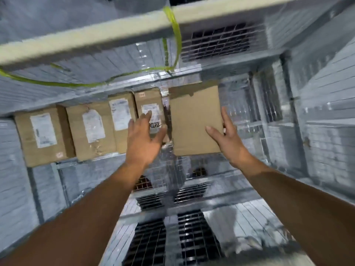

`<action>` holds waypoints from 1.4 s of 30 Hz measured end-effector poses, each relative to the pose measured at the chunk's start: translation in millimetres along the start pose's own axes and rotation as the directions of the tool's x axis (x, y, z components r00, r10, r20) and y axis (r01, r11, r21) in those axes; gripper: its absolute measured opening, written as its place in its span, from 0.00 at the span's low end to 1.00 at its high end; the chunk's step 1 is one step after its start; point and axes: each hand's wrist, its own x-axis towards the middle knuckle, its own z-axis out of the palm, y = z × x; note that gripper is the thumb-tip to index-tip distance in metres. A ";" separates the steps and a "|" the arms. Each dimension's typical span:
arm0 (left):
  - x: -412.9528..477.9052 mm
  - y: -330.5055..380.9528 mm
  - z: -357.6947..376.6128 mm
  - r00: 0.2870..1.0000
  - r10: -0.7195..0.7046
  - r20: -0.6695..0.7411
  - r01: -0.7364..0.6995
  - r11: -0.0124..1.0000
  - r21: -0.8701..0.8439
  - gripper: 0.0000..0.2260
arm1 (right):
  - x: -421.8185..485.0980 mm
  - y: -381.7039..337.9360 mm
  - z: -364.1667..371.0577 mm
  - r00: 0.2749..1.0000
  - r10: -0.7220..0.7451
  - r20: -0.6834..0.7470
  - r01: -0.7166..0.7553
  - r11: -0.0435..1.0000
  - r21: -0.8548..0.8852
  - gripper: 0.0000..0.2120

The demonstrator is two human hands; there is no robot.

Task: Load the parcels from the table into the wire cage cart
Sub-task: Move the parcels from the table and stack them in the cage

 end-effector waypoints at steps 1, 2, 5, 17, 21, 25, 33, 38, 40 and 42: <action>16.6 -13.1 14.5 1.000 0.009 -0.012 -0.008 0.999 0.041 0.37 | 18.6 12.7 4.1 1.000 0.019 0.004 -0.019 1.000 -0.018 0.43; 33.0 -22.7 29.6 0.999 0.031 -0.019 -0.030 0.998 0.064 0.36 | 39.6 28.0 7.7 1.000 0.024 0.003 -0.024 0.999 -0.040 0.43; 77.9 -42.7 74.9 0.995 0.094 -0.026 -0.090 0.987 0.135 0.37 | 101.5 72.0 22.4 0.998 0.054 -0.024 -0.056 0.994 -0.090 0.38; 135.3 -69.0 145.0 0.999 -0.032 -0.012 0.034 0.965 0.258 0.32 | 189.0 87.9 70.4 0.991 0.055 0.119 -0.045 0.995 -0.084 0.45; 135.6 -69.0 142.5 0.998 -0.061 0.027 0.053 0.971 0.232 0.33 | 184.9 72.1 62.6 0.991 0.054 0.121 -0.009 0.940 -0.340 0.47; 125.4 -56.3 114.9 0.997 -0.063 0.045 0.049 0.961 0.274 0.36 | 167.6 38.3 59.3 0.998 0.053 0.013 -0.031 0.743 -0.669 0.47; -13.4 41.2 -27.8 0.980 0.141 0.142 -0.183 0.921 0.344 0.33 | -14.0 -77.6 15.0 0.999 0.037 -0.004 -0.029 0.707 -0.707 0.39; -95.4 87.8 -105.2 0.964 0.232 0.131 -0.264 0.904 0.337 0.35 | -129.0 -115.6 -24.8 0.996 -0.009 -0.087 -0.051 0.753 -0.656 0.41; -119.1 104.5 -124.3 0.954 0.251 0.166 -0.291 0.910 0.295 0.36 | -170.7 -126.4 -36.6 0.982 -0.027 -0.185 -0.086 0.812 -0.578 0.44; -143.0 118.5 -136.2 0.933 0.297 0.202 -0.342 0.906 0.248 0.35 | -214.7 -136.4 -43.0 0.956 -0.046 -0.291 -0.123 0.836 -0.535 0.44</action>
